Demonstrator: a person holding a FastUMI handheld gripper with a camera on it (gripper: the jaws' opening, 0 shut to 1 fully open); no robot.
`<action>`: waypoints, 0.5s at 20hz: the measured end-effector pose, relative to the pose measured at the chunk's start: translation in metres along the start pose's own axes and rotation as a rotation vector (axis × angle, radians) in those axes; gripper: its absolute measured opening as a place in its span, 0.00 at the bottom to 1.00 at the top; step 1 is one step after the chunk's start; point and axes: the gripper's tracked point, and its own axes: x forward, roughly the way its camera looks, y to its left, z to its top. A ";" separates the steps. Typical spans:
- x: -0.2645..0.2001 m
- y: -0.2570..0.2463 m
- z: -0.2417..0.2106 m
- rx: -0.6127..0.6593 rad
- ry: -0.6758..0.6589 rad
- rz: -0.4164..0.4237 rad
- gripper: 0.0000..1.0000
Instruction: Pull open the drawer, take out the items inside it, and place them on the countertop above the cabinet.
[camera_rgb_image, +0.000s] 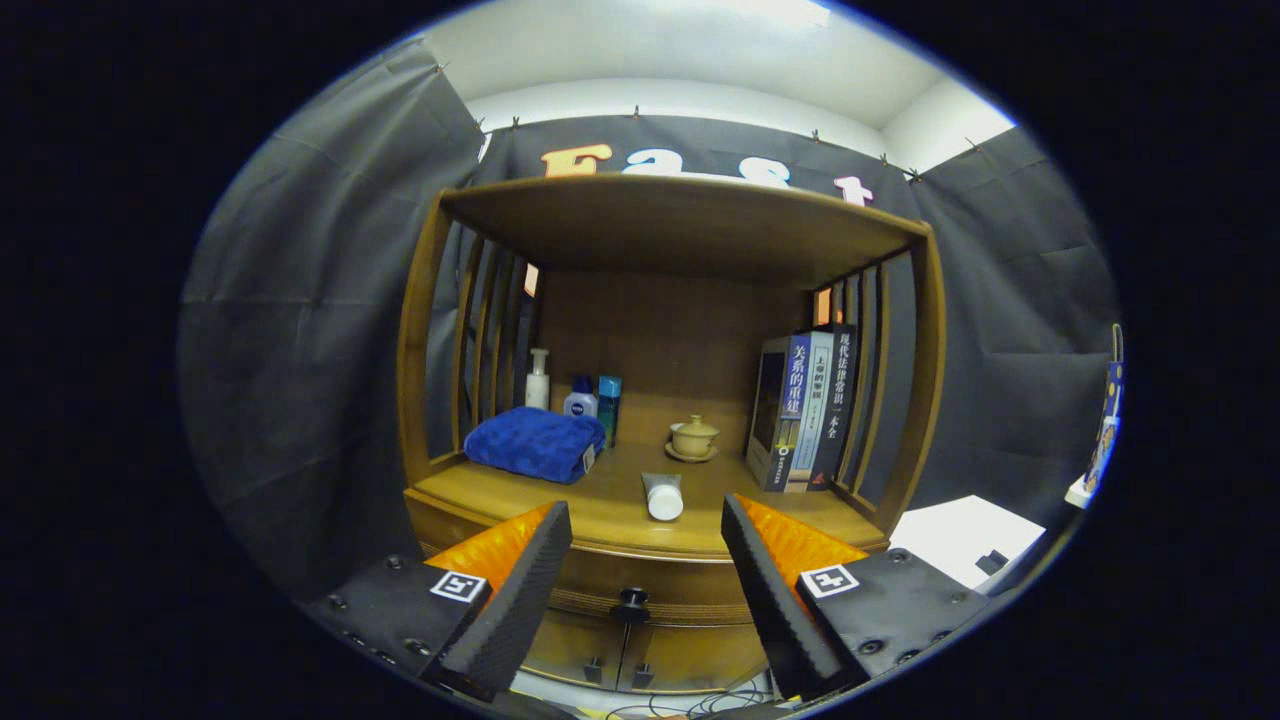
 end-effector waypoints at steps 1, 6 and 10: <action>-0.009 0.000 0.006 0.031 -0.007 0.018 0.98; -0.038 -0.029 0.034 0.028 -0.058 -0.008 0.98; -0.048 -0.037 0.046 0.021 -0.088 -0.025 0.98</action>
